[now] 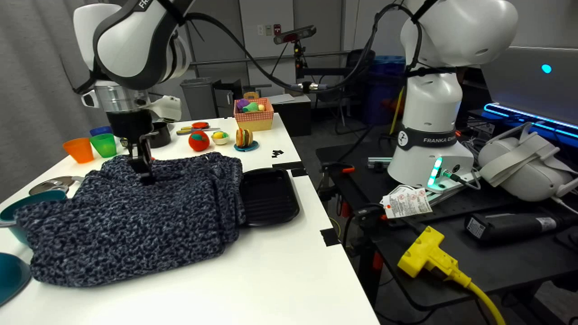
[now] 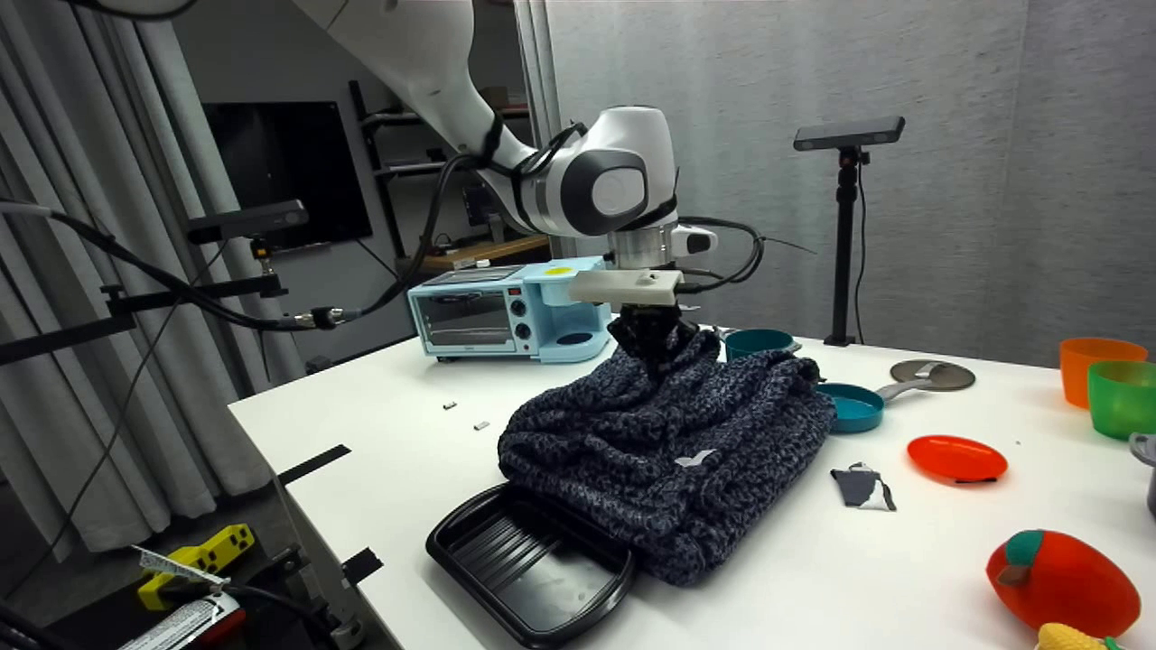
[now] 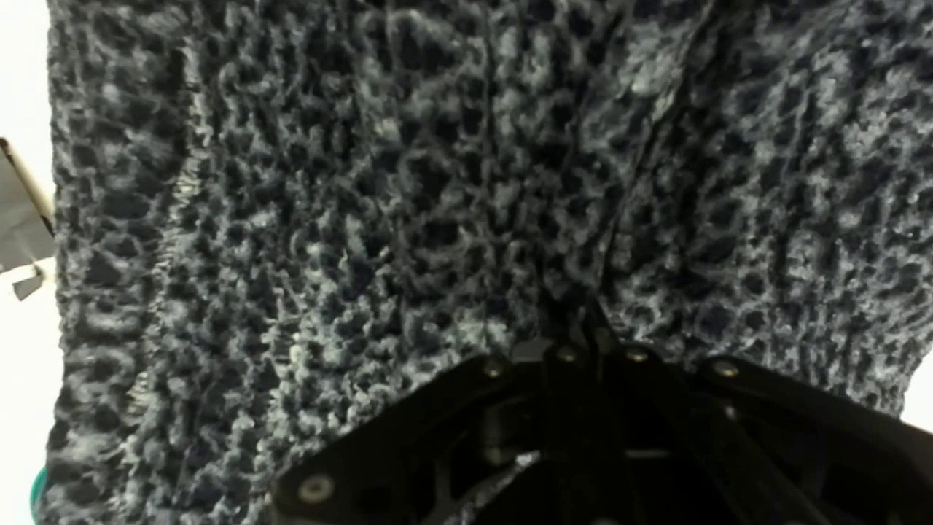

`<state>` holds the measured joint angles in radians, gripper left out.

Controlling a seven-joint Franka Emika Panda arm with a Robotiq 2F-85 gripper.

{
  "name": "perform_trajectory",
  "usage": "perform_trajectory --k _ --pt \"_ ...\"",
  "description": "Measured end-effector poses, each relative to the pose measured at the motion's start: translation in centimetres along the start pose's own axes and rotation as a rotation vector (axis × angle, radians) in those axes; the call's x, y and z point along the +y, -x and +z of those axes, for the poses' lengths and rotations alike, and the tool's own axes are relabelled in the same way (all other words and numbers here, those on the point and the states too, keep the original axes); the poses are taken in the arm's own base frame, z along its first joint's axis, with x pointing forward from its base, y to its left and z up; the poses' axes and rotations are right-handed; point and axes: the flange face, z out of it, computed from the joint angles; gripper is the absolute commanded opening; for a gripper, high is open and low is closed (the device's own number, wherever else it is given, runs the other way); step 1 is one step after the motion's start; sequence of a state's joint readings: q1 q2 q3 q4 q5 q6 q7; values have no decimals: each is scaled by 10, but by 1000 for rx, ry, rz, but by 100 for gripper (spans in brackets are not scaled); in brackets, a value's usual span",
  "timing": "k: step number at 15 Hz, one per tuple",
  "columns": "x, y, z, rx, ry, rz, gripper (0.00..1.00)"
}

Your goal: Unfold the fleece blanket once from right to left

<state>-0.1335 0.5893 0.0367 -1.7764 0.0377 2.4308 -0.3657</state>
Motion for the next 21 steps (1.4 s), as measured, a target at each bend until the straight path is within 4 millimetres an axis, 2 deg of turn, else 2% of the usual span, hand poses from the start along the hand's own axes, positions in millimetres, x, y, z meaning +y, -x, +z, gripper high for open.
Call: perform_trajectory --k 2,3,4,7,12,13,15,17,20,21 --pt "1 0 1 2 -5 -30 2" --pt "1 0 1 2 -8 -48 29" --pt "1 0 1 1 -11 -64 5" --pt "2 2 1 -19 -23 -85 26" --pt "2 2 1 -19 -25 -90 29" --pt "2 2 1 -19 -25 -90 54" --pt "3 2 1 -17 -16 -83 62" --pt "11 4 -2 -3 11 -68 77" --pt "36 10 -9 16 76 -52 98" --pt "46 13 -9 16 96 -49 100"
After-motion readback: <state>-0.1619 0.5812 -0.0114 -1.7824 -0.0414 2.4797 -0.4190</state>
